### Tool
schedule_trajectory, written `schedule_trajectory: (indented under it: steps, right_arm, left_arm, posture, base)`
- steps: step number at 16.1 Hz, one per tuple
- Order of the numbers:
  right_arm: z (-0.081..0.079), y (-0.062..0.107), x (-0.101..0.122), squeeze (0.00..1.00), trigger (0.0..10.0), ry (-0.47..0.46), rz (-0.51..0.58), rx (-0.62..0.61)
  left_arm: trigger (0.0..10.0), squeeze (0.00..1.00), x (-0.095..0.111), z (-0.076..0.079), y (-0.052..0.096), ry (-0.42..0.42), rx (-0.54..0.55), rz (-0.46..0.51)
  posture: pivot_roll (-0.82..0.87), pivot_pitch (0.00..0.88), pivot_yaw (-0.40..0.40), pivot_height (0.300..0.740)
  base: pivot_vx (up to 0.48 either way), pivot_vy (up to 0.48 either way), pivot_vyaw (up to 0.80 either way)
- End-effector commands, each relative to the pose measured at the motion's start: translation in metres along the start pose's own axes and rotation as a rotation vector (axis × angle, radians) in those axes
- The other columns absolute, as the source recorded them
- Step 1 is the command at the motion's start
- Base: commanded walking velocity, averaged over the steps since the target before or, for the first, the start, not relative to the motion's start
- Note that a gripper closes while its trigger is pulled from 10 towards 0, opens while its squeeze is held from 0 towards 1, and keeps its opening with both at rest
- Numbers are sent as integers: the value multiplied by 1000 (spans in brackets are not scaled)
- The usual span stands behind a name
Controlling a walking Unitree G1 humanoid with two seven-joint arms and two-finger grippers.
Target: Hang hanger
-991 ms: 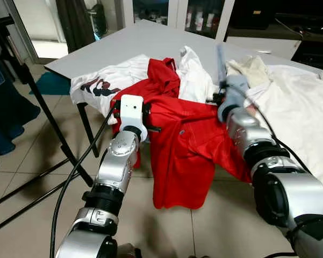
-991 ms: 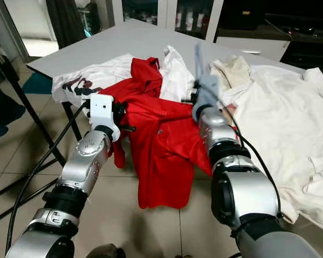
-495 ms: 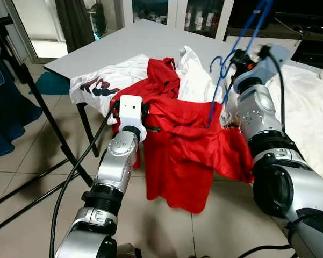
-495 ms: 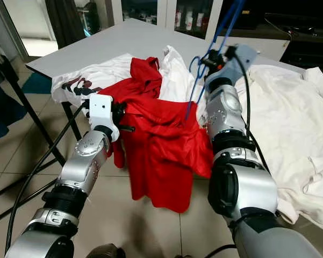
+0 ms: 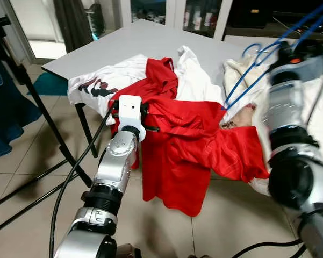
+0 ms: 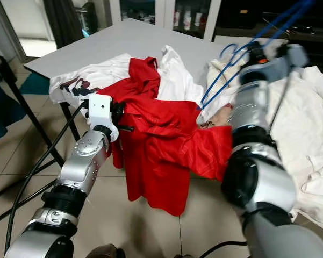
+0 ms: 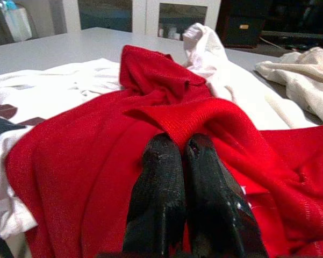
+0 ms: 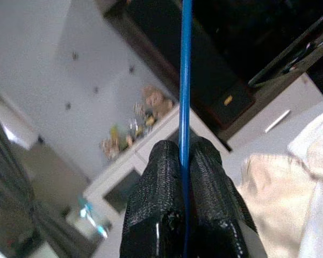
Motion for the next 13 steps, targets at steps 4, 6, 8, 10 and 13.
schedule_trajectory:
  steps: [4, 6, 8, 10, 13]
  right_arm:
    - [-32, -15, 43, 0, 10000, -84, 110, 152]
    - [-36, -15, 56, 0, 10000, 69, 147, 189]
    - [-42, -11, 53, 0, 10000, 482, 165, 236]
    - [-32, -8, 45, 0, 10000, 832, 131, 208]
    - [8, 2, 20, 0, 10000, 1423, -30, 185]
  left_arm:
    - [10000, 0, 5, 0, -2, -10, -5, 19]
    - [10000, 0, 5, 0, -2, -10, -5, 19]
    - [10000, 0, 5, 1, -2, -9, -6, 18]
    - [10000, 0, 5, 1, -2, -8, -7, 18]
    - [10000, 0, 5, 1, -2, -8, -7, 19]
  posture:
    - [114, 0, 3, 740]
    - [114, 0, 3, 740]
    - [114, 0, 3, 740]
    - [114, 0, 3, 740]
    - [111, 0, 2, 740]
  base:
    - [0, 0, 0]
    - [0, 0, 0]
    - [0, 0, 0]
    - [0, 0, 0]
    - [0, 0, 0]
Point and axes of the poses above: a point about 5 cm out from each wrist's last joint towards the gripper, its own y axis pointing back from the gripper into the wrist, its own x axis along the axis of the wrist's last joint, z = x × y, the point moved 1 cm from there along -y, pointing out of the wrist towards the gripper, and after that the axes turned 12 degrees about -y, right-handed, at the moved point
